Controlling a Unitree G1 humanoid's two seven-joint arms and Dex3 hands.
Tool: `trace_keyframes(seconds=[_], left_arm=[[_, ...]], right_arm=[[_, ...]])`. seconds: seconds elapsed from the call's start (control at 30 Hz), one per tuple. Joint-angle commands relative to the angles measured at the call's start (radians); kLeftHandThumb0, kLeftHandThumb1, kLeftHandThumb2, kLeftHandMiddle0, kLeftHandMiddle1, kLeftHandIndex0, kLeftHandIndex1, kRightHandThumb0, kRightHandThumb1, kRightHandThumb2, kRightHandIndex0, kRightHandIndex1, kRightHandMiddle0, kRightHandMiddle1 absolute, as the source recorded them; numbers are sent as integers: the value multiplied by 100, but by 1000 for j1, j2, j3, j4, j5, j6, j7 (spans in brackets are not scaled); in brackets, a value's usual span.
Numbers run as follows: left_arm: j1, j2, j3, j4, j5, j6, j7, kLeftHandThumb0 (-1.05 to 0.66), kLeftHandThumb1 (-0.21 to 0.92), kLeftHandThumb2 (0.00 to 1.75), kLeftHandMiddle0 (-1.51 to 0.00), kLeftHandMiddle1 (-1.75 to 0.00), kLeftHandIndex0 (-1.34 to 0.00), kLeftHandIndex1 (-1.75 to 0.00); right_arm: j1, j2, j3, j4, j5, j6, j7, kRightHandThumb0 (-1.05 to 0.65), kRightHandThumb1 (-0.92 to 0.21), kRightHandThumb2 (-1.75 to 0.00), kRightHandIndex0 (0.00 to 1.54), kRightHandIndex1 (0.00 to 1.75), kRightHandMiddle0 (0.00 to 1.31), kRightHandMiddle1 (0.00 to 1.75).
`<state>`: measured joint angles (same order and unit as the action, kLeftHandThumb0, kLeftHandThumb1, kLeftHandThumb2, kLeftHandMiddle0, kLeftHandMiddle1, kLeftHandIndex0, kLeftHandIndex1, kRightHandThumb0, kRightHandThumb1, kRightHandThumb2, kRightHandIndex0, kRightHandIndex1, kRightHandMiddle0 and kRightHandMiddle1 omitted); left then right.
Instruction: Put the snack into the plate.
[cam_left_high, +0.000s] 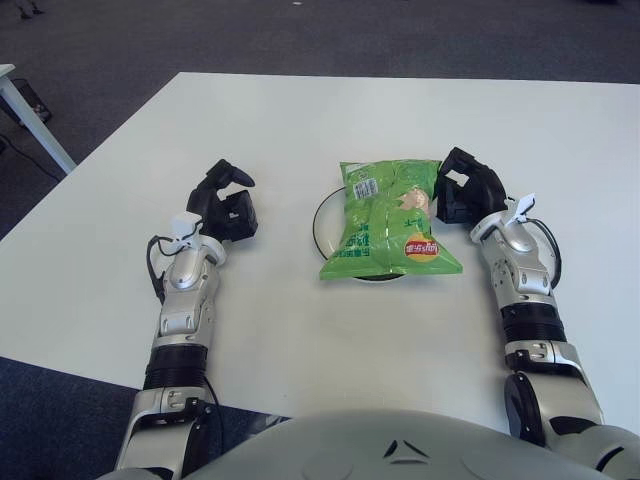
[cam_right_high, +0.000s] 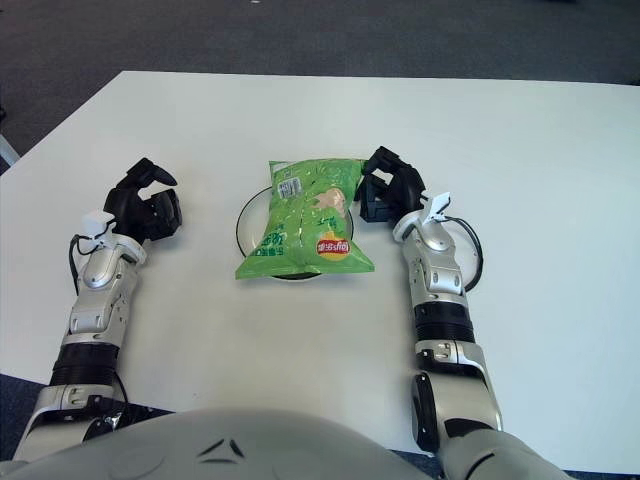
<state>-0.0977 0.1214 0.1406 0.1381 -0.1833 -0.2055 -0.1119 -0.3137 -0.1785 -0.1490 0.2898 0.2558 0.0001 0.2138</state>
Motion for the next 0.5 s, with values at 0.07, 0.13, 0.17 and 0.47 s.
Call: trace_keyframes(seconds=[0.07, 0.13, 0.17, 0.47], left_arm=[[207, -86, -18, 111, -2, 2, 4, -46, 37, 125, -117, -175, -57, -175], [212, -84, -19, 107, 1, 0, 2, -46, 37, 125, -118, -175, -57, -175], [213, -84, -21, 105, 3, -1, 2, -46, 36, 126, -118, -175, -57, -175], [228, -77, -24, 89, 9, 0, 1, -46, 37, 125, -119, -175, -57, -175]], right_arm=[[136, 53, -14, 30, -18, 25, -68, 0, -10, -155, 81, 167, 54, 175], [129, 55, -17, 36, -29, 41, -101, 0, -9, -156, 81, 168, 54, 175], [125, 56, -17, 38, -35, 52, -117, 0, -6, -160, 82, 170, 57, 175], [101, 67, 5, 25, -57, 79, -177, -1, 8, -174, 90, 174, 73, 166]])
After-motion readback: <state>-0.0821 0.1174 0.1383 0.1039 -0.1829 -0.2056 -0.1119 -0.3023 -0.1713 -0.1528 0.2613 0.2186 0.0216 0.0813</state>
